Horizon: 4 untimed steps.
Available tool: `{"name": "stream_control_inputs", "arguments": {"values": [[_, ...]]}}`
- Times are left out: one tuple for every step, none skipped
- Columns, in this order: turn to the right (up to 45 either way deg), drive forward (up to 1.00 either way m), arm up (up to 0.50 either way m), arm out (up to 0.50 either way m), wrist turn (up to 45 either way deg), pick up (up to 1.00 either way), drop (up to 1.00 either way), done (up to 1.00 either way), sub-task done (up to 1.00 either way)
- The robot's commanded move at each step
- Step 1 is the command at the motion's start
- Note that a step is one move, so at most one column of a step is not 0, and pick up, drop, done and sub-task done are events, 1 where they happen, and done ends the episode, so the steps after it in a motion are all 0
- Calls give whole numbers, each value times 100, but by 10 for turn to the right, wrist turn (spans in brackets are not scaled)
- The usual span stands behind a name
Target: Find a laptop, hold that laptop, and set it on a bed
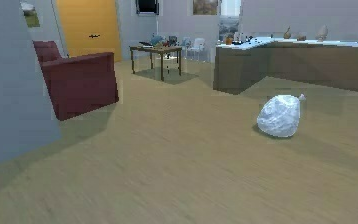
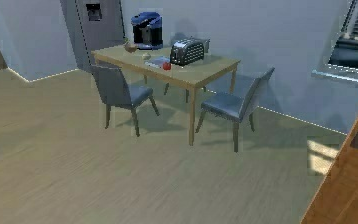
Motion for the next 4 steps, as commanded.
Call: {"name": "stream_control_inputs", "arguments": {"values": [[-30, 0, 0, 0, 0, 0, 0, 0, 0], [0, 40, 0, 0, 0, 0, 0, 0, 0], [-60, 0, 0, 0, 0, 0, 0, 0, 0], [0, 100, 0, 0, 0, 0, 0, 0, 0]]}}
